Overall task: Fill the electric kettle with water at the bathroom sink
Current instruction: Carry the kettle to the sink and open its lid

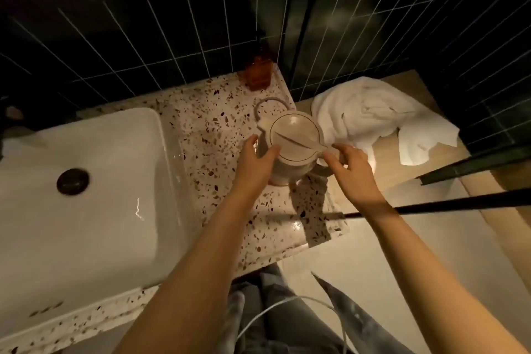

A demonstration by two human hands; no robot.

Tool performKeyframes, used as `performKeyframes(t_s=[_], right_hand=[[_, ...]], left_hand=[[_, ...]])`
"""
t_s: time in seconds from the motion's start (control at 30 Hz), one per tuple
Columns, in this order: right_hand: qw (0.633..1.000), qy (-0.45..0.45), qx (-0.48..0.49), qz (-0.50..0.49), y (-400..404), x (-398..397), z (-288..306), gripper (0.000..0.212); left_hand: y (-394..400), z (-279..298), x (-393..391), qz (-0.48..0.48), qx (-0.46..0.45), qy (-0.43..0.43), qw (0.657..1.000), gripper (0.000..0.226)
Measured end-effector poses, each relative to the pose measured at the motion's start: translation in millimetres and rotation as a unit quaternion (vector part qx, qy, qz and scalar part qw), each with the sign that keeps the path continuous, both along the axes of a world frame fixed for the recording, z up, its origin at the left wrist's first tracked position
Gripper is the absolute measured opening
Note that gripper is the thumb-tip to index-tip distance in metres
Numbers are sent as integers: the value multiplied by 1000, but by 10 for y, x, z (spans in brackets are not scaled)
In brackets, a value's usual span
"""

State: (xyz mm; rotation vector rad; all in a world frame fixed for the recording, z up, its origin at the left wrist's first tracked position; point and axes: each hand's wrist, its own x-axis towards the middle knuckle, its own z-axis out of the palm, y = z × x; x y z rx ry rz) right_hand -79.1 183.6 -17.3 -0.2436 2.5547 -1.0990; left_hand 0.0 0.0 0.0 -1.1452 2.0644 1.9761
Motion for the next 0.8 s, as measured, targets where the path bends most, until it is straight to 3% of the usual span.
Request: performKeyframes(t_s=[0.1, 0.27, 0.33, 0.57, 0.73, 0.8], right_hand=[[989, -102, -98, -52, -9, -82, -82, 43], [980, -133, -137, -63, -26, -169, -175, 87], [977, -153, -134, -68, -26, -226, -210, 96], [960, -231, -115, -105, -84, -357, -240, 63], [957, -228, -151, -92, -138, -343, -79, 66], [956, -215, -184, -73, -144, -319, 58, 54]], left_hand=[[-84, -72, -123, -30, 60, 6, 998, 66], [-99, -190, -243, -21, 143, 15, 989, 60], [-108, -208, -277, -8, 154, 20, 988, 61], [-88, -225, -314, 29, 181, 2, 983, 69], [-88, -152, -310, 61, 184, 8, 981, 61], [-87, -82, -295, 76, 170, 30, 982, 62]])
